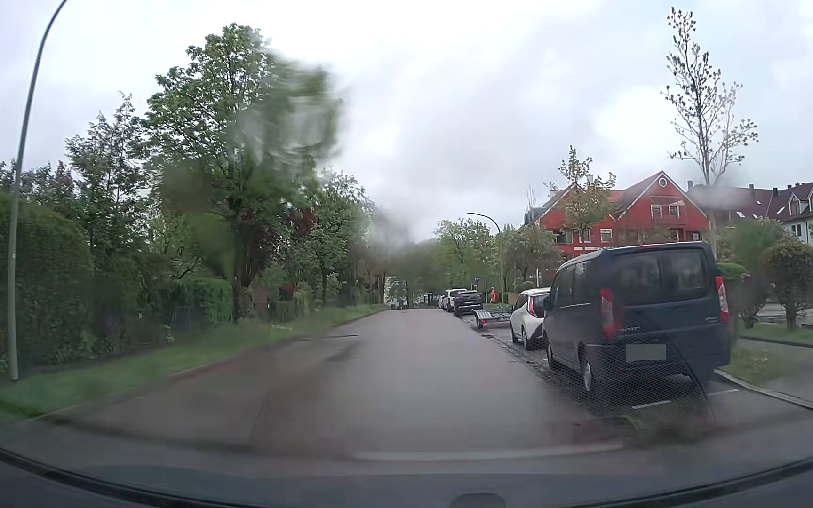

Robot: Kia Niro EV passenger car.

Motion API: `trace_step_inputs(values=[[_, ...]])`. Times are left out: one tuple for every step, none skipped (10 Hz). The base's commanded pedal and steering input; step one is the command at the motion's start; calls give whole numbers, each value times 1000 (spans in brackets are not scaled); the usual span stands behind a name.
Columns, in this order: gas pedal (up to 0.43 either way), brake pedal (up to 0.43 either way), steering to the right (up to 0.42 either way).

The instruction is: Follow the waypoints while adhering to traffic rules and regulations

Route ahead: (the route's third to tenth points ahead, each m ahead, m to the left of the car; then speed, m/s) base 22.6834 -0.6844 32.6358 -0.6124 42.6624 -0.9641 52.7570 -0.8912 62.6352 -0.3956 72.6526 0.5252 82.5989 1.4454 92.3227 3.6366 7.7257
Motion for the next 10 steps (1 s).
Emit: trace_step_inputs(values=[[157,0,11],[150,0,6],[150,0,2],[150,0,1],[150,0,1],[138,0,1],[138,0,1],[138,0,-1],[138,0,-6],[138,0,-13]])
